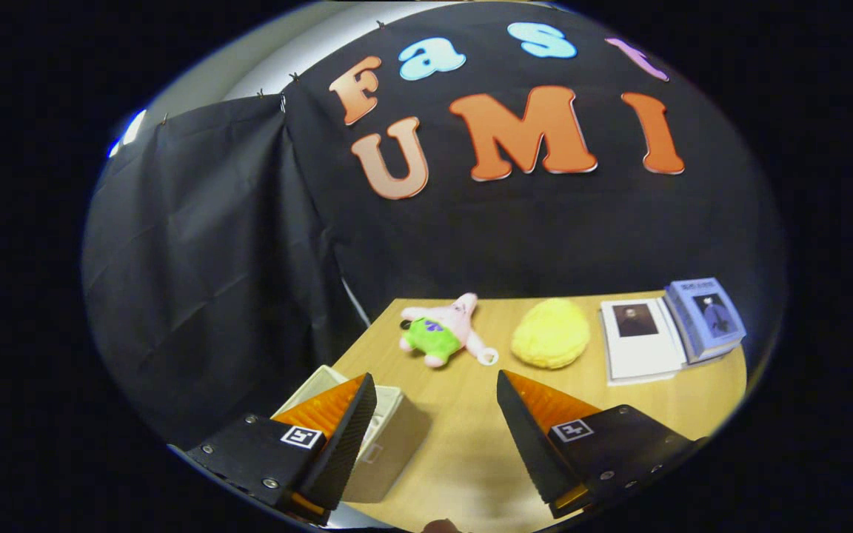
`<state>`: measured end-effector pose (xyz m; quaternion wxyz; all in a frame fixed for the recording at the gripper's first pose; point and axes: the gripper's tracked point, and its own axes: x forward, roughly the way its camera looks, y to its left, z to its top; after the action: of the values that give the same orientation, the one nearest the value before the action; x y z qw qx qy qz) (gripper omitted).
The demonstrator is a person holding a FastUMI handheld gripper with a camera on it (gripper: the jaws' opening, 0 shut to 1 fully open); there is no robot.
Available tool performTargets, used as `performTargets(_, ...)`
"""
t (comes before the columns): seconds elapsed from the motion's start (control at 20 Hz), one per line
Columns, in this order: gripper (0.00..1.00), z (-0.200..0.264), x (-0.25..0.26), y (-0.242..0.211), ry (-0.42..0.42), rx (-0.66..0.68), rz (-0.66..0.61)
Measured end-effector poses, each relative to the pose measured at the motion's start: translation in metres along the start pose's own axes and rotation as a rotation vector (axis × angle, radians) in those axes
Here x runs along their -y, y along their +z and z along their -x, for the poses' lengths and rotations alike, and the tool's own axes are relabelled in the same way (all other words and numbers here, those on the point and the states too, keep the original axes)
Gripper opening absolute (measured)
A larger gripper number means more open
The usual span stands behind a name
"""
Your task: Open the storage box then place both shoes into the box .Put the left shoe in first, then the right shoe, with the right side of both shoes facing outward in a uniform manner.
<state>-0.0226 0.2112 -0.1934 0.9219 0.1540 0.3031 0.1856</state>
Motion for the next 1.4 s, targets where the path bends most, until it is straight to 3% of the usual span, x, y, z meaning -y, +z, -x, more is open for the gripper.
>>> performTargets(0.4,0.98,0.062,0.113,0.056,-0.238,0.203,0.019)
performTargets(0.7,0.98,0.108,0.165,0.097,-0.353,0.352,0.036)
performTargets(1.05,0.98,0.150,0.173,0.168,-0.366,0.591,0.107)
performTargets(1.4,0.98,0.161,0.175,0.193,-0.362,0.650,0.124)
